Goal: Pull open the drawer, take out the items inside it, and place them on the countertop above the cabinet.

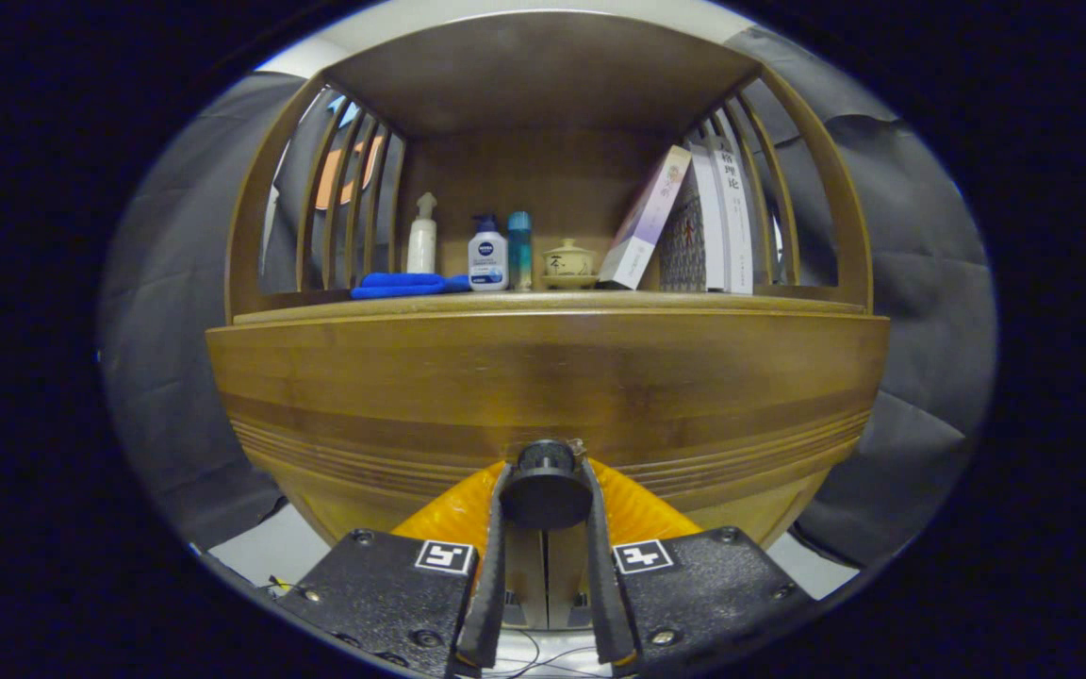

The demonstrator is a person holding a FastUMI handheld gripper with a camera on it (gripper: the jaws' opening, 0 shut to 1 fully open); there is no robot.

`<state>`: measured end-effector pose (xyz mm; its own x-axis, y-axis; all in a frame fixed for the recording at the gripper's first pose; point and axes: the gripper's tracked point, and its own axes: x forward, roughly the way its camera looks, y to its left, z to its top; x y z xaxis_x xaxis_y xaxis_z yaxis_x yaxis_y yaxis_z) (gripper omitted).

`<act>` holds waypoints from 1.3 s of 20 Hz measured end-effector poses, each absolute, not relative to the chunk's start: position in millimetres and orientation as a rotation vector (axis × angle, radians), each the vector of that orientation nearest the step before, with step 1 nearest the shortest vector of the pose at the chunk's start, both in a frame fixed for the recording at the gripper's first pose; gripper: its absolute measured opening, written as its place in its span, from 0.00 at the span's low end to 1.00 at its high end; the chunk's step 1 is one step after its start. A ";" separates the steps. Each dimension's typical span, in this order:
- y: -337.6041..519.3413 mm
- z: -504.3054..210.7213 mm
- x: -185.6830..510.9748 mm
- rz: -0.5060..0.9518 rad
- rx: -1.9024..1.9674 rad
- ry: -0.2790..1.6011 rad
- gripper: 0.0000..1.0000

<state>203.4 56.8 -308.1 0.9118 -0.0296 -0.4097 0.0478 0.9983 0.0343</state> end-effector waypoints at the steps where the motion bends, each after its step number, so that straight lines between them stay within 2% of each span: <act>1: 56.5 -306.6 193.5 -0.039 0.042 0.419 0.41; 26: 57.3 -285.9 62.6 0.003 0.065 0.417 0.41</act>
<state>62.6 57.3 -285.9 0.9142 0.0158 -0.4050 0.0109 0.9979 0.0636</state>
